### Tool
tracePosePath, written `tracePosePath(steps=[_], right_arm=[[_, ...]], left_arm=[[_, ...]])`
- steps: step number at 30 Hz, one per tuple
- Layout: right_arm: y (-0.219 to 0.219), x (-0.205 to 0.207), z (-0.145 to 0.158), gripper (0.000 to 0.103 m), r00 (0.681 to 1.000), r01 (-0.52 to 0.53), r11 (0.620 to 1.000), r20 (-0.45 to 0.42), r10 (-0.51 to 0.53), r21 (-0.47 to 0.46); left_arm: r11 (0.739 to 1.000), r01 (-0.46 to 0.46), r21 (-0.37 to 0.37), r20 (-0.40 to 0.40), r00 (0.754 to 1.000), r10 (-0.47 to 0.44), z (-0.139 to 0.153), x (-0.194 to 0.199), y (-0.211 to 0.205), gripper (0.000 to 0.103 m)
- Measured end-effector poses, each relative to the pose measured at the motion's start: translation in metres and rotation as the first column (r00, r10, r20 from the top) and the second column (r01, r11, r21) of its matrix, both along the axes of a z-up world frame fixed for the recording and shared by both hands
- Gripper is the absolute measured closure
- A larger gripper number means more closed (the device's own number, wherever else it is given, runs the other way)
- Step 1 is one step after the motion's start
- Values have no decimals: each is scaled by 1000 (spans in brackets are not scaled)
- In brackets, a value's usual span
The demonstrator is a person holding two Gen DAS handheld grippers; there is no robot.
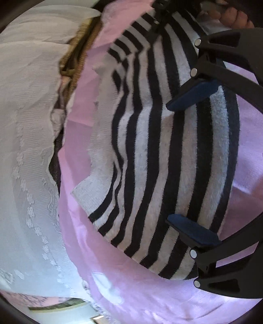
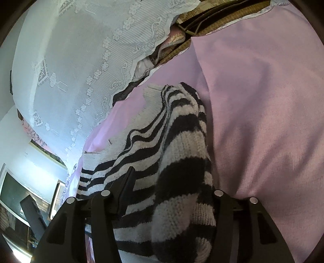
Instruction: Fold small clothes
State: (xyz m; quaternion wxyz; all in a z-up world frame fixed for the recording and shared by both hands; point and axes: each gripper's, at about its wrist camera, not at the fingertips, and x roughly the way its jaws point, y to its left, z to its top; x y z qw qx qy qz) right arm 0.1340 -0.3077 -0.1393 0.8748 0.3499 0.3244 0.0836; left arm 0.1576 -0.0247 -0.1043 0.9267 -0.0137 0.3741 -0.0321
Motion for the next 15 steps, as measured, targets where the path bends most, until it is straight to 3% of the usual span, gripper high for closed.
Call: tracePosePath(steps=[2,6,11,15], right_arm=[[1,0,0,47,1000,0,1000,-2,0,-5],[3,0,2,50,1000,4,1000,-16,-4,-24],[1,-1,2,66,999,35,999,-38,-36,-42],[4,-5,5,71,998,63,995,-26,-65,-84]], left_arm=[[1000,-3,-10,-10,1000,3,-1,3,2,4],[993,0,116,-26,1000,3,-10,9,-16,4],[994,0,107,-28,1000,3,-11,9,-13,4],[995,0,104,-26,1000,2,-11,10,-10,4]])
